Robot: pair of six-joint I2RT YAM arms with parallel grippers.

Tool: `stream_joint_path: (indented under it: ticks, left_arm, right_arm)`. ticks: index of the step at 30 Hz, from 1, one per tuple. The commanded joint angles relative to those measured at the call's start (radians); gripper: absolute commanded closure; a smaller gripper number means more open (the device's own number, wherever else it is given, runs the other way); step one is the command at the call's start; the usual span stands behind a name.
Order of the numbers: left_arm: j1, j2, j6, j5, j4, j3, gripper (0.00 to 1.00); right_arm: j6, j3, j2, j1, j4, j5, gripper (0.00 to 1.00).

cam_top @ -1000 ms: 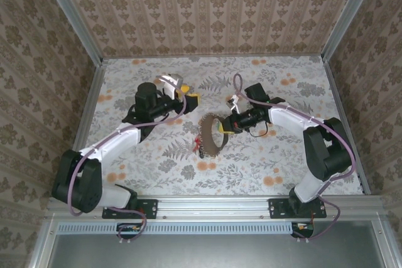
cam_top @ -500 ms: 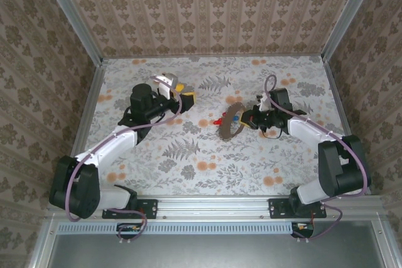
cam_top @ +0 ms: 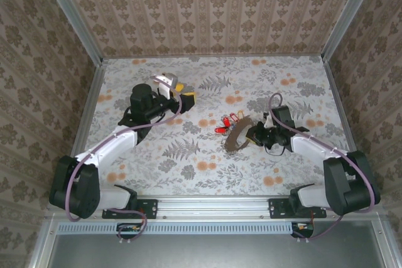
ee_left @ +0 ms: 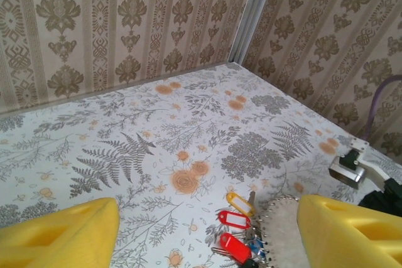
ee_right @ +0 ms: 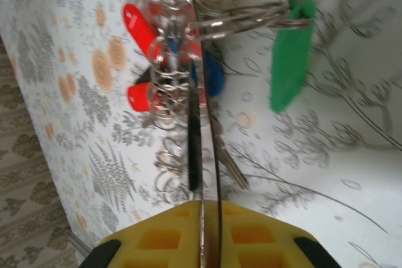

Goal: Put the keys on the keyring

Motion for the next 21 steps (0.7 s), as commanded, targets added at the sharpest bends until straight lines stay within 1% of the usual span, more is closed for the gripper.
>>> stream_joint_path:
  ticks: [1, 2, 4, 6, 8, 10, 12, 13, 15, 17, 19, 21]
  left_arm:
    - [0.004, 0.004, -0.019, -0.004, 0.054, -0.015, 0.18]
    - [0.003, 0.003, -0.016, -0.006, 0.054, -0.014, 0.17]
    - [0.004, 0.002, -0.005, -0.009, 0.050, -0.011, 0.00]
    - [0.003, -0.002, -0.002, -0.017, 0.053, -0.013, 0.00]
    - [0.004, -0.007, 0.000, -0.026, 0.059, -0.017, 0.00]
    - [0.004, -0.018, 0.003, -0.036, 0.067, -0.028, 0.00]
    - [0.004, -0.030, 0.012, -0.049, 0.074, -0.039, 0.00]
    - [0.004, -0.037, 0.017, -0.059, 0.079, -0.047, 0.00]
    - [0.004, -0.051, 0.028, -0.081, 0.082, -0.060, 0.00]
    - [0.004, -0.068, 0.044, -0.106, 0.084, -0.072, 0.00]
    - [0.003, -0.089, 0.063, -0.135, 0.084, -0.085, 0.00]
    - [0.005, -0.106, 0.085, -0.163, 0.085, -0.095, 0.00]
  right_arm:
    - [0.008, -0.039, -0.061, 0.006, -0.058, 0.060, 0.84]
    - [0.002, -0.044, -0.076, 0.005, -0.075, 0.067, 0.83]
    - [-0.005, -0.053, -0.110, 0.006, -0.107, 0.082, 0.83]
    - [-0.007, -0.066, -0.143, 0.006, -0.124, 0.090, 0.80]
    - [-0.010, -0.076, -0.170, 0.006, -0.149, 0.095, 0.80]
    - [-0.003, -0.094, -0.206, 0.008, -0.172, 0.099, 0.76]
    - [0.011, -0.119, -0.240, 0.012, -0.183, 0.102, 0.75]
    - [0.021, -0.131, -0.256, 0.013, -0.192, 0.100, 0.72]
    - [0.023, -0.135, -0.290, 0.017, -0.232, 0.100, 0.69]
    - [0.014, -0.119, -0.345, 0.021, -0.306, 0.151, 0.68]
    - [-0.006, -0.093, -0.429, 0.024, -0.375, 0.255, 0.66]
    - [-0.031, -0.080, -0.515, 0.023, -0.400, 0.357, 0.63]
